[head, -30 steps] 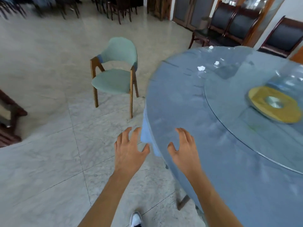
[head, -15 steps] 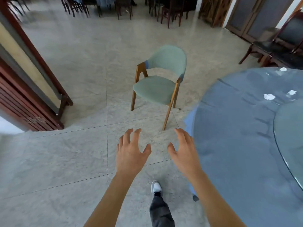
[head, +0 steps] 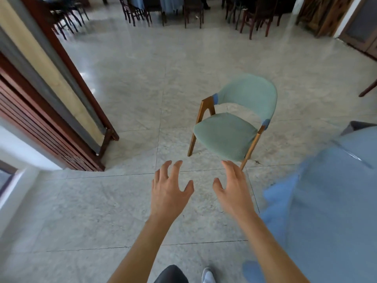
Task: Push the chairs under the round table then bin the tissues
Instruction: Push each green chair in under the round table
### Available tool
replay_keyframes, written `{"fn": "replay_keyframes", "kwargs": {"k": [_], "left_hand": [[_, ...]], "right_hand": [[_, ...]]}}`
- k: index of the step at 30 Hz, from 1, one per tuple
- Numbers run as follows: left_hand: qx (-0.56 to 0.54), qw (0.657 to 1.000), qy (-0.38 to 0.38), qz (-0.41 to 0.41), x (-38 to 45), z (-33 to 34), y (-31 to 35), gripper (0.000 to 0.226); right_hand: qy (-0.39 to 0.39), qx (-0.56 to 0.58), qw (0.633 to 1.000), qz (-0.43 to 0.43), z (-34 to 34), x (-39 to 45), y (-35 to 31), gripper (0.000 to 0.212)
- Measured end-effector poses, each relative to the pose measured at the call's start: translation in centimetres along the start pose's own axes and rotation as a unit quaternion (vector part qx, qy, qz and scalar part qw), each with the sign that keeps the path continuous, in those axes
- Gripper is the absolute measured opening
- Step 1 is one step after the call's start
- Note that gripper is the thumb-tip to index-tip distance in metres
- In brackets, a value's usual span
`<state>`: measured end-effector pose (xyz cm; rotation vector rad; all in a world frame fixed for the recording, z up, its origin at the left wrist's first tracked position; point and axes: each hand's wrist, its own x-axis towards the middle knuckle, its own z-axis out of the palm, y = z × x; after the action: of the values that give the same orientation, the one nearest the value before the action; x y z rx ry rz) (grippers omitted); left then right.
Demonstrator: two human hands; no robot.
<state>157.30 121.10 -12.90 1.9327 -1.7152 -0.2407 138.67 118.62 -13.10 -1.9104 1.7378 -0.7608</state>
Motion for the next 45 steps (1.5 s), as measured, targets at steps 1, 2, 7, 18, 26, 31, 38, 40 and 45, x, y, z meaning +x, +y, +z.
{"fn": "replay_keyframes", "kwargs": {"k": [1,2,7,18,26,31,38,40,45], "left_hand": [[0.0,1.0,0.005,-0.003,1.2,0.0,-0.4,0.064],[0.001,1.0,0.009,-0.01,2.7,0.2,-0.9,0.064],[-0.001,0.999,0.017,-0.031,10.3,1.2,-4.8,0.064],[-0.016,0.999,0.004,-0.034,31.7,1.0,-15.4,0.066],[0.003,1.0,0.01,-0.017,45.3,0.8,-18.9,0.067],[0.014,1.0,-0.006,-0.005,53.9,3.1,-20.2,0.066],[0.037,0.999,-0.029,0.025,69.3,7.3,-20.6,0.065],[0.034,0.998,-0.038,0.026,73.5,8.3,-20.2,0.065],[0.023,0.998,-0.048,0.042,82.9,10.9,-18.4,0.066]], "right_hand": [[-0.003,0.003,1.0,-0.008,0.3,1.3,-0.3,0.057],[-0.007,0.004,1.0,-0.017,0.8,3.0,-0.6,0.057],[-0.023,-0.004,0.999,-0.037,4.0,11.4,-2.6,0.055],[-0.037,-0.032,0.998,-0.041,12.9,32.7,-11.1,0.056],[-0.028,-0.041,0.998,-0.04,16.5,44.9,-14.0,0.057],[-0.023,-0.04,0.998,-0.037,19.0,53.4,-13.3,0.057],[-0.017,-0.025,1.0,-0.007,20.9,68.2,-11.2,0.058],[-0.022,-0.028,0.999,0.0,20.8,72.2,-10.6,0.059],[-0.009,-0.029,0.999,0.02,20.1,80.6,-9.4,0.06]]}}
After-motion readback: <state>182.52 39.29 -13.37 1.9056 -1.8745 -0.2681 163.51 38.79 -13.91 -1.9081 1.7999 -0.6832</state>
